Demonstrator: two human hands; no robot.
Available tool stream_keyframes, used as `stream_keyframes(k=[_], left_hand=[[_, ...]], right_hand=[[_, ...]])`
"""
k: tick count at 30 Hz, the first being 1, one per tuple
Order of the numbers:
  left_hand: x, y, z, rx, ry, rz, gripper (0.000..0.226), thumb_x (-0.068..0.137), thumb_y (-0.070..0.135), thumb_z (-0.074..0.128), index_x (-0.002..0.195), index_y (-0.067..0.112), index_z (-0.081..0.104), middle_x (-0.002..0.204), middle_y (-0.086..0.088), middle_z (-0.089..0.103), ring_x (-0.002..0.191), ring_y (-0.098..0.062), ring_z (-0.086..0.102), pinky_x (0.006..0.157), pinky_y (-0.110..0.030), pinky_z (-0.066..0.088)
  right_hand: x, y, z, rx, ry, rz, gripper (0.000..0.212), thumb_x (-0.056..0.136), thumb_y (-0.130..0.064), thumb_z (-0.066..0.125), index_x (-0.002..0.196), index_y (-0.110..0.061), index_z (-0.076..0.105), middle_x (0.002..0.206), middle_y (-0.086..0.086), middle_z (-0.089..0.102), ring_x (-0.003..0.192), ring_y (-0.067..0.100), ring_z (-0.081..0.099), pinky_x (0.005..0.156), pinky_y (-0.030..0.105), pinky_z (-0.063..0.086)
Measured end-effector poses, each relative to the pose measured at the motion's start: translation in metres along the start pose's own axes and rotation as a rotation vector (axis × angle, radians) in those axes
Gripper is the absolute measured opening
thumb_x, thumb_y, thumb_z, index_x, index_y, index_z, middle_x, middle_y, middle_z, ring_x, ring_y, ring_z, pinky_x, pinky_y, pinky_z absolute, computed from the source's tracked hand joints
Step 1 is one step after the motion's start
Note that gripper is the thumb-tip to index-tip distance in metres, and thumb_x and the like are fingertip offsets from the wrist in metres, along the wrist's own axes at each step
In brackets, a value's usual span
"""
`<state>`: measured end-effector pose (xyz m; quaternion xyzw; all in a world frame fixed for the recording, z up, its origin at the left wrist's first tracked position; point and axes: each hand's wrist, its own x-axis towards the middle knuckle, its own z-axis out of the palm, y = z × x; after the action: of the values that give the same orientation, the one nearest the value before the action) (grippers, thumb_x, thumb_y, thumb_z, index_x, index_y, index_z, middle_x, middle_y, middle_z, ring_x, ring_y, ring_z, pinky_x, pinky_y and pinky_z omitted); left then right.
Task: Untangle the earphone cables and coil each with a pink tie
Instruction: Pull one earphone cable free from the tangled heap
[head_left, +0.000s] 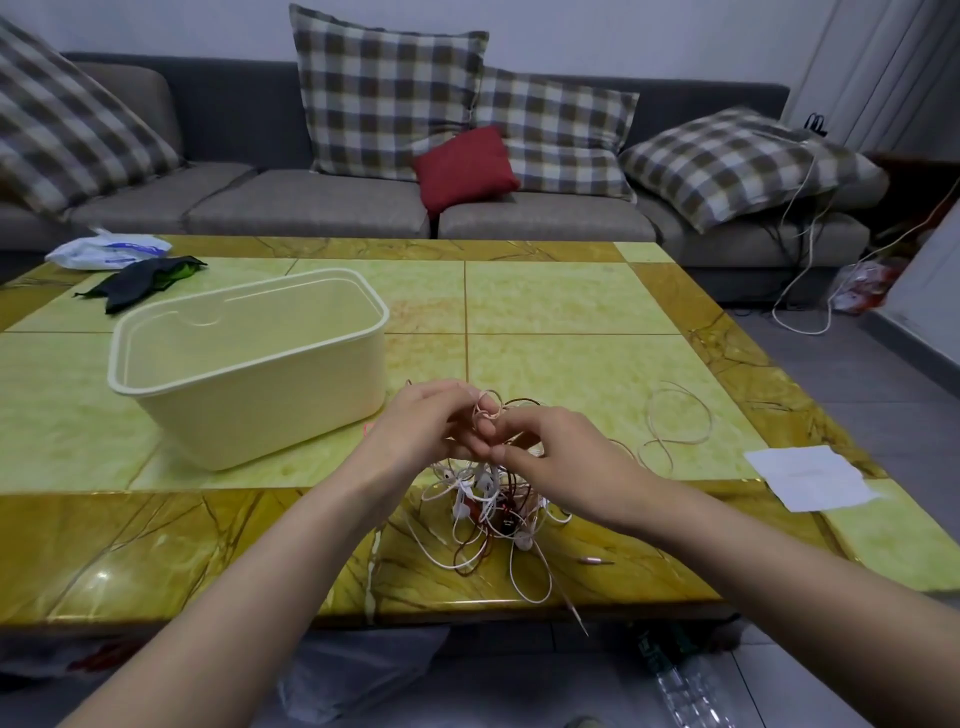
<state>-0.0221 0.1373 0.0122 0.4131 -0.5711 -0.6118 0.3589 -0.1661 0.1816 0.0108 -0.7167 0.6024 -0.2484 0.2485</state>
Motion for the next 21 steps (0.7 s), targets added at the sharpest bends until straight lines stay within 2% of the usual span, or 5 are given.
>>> stream_keyframes(k=[3,9,11,16,21], left_hand=[[-0.001,0.0008,0.0011,-0.009,-0.007,0.006,0.028,0.096,0.008,0.042,0.078,0.008,0.063,0.066,-0.006,0.061,0.059,-0.016,0.058,0.061,-0.023,0.053],[-0.0028,0.0016,0.0,-0.039,-0.003,0.023,0.018,0.095,0.009,0.048,0.082,0.006,0.061,0.07,-0.006,0.062,0.062,-0.016,0.059,0.064,-0.023,0.052],[-0.0035,0.0018,0.0002,-0.048,0.003,0.022,0.017,0.095,0.009,0.049,0.083,0.006,0.06,0.073,-0.008,0.061,0.061,-0.015,0.058,0.06,-0.019,0.053],[-0.003,0.0014,-0.0011,-0.046,0.021,0.021,0.016,0.095,0.008,0.049,0.085,0.005,0.062,0.073,-0.007,0.06,0.062,-0.015,0.058,0.062,-0.021,0.054],[-0.0001,-0.0021,-0.0015,0.023,0.033,0.008,0.013,0.091,0.013,0.058,0.084,0.004,0.065,0.063,-0.001,0.051,0.058,-0.014,0.057,0.079,-0.032,0.056]], right_hand=[[-0.0007,0.0022,0.0003,-0.018,0.027,-0.008,0.013,0.091,-0.016,0.056,0.094,-0.014,0.068,0.093,-0.003,0.068,0.09,0.01,0.06,0.069,0.011,0.038],[-0.0006,0.0017,-0.0039,-0.006,0.204,0.015,0.01,0.091,-0.022,0.056,0.093,-0.02,0.066,0.087,-0.009,0.065,0.086,0.006,0.06,0.078,0.02,0.046],[-0.0007,0.0023,-0.0046,0.017,0.254,0.023,0.007,0.092,-0.023,0.055,0.092,-0.021,0.062,0.086,-0.009,0.063,0.084,0.007,0.059,0.076,0.02,0.046],[-0.0011,0.0058,-0.0049,0.011,0.288,0.0,0.005,0.094,-0.026,0.054,0.092,-0.021,0.055,0.084,-0.011,0.06,0.075,0.001,0.056,0.065,0.016,0.042],[0.0024,0.0065,-0.0062,-0.004,0.333,-0.042,0.002,0.091,-0.023,0.06,0.09,-0.021,0.06,0.09,-0.008,0.06,0.077,-0.001,0.054,0.066,0.007,0.041]])
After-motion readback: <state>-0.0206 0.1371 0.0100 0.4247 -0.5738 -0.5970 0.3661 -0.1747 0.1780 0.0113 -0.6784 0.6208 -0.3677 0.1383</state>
